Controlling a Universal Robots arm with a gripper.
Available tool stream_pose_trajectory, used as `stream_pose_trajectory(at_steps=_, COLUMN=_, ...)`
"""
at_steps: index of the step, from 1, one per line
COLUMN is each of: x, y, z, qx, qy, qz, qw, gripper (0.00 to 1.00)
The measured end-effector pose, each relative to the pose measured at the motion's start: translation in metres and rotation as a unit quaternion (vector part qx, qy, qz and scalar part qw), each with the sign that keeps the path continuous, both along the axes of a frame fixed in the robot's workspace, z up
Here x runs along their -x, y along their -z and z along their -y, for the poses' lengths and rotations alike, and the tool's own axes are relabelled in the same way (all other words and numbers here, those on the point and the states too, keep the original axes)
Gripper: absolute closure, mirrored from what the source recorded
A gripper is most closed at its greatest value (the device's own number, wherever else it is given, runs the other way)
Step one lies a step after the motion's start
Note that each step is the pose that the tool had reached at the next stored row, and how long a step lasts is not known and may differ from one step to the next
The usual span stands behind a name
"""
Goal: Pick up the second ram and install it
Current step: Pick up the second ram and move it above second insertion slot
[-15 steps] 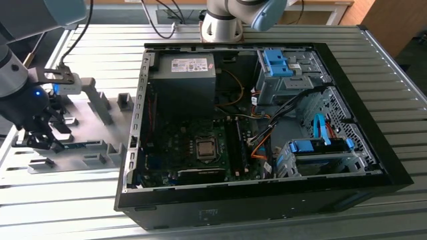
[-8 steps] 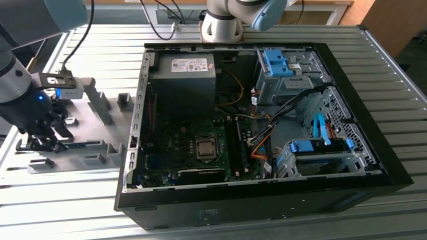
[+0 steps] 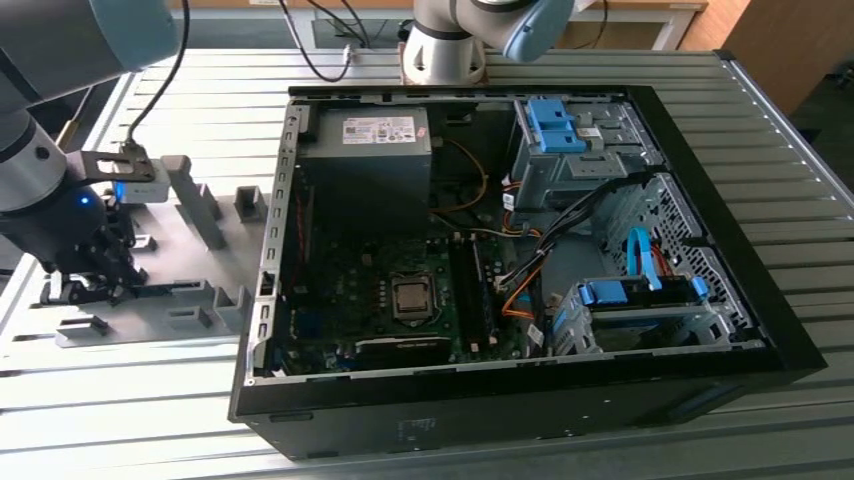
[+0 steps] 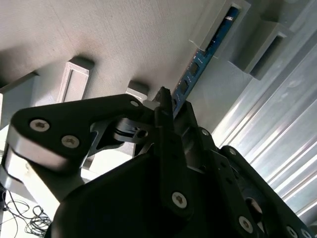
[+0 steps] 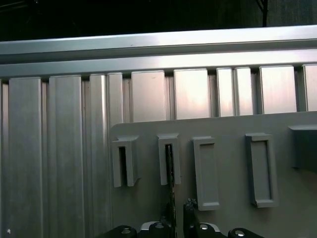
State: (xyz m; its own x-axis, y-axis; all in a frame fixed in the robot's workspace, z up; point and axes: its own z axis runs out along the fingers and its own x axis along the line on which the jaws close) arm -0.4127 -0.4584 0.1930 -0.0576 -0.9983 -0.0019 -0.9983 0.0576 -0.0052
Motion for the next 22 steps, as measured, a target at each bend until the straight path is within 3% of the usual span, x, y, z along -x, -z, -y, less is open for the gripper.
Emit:
stream_pose_trajectory(at_steps=1, x=0.0, y=0.0002, z=0.0, qx=0.0, qy=0.0, qz=0.0, qw=1.0, gripper=0.75)
stream_pose_trajectory(at_steps=17, x=0.0, y=0.0025, z=0.0004, qx=0.0009, qy=-0.002, qz=0.0001, qw=1.0, gripper=0.75)
stream_pose_trajectory(at_steps=20, x=0.0, y=0.0029, z=0.0004, qx=0.0008, qy=-0.002, qz=0.0001, qw=1.0, gripper=0.74)
stream_pose_trajectory(at_steps=22, x=-0.0002, y=0.0041, z=0.0004, qx=0.0007, qy=-0.002, qz=0.0002, qw=1.0, gripper=0.68)
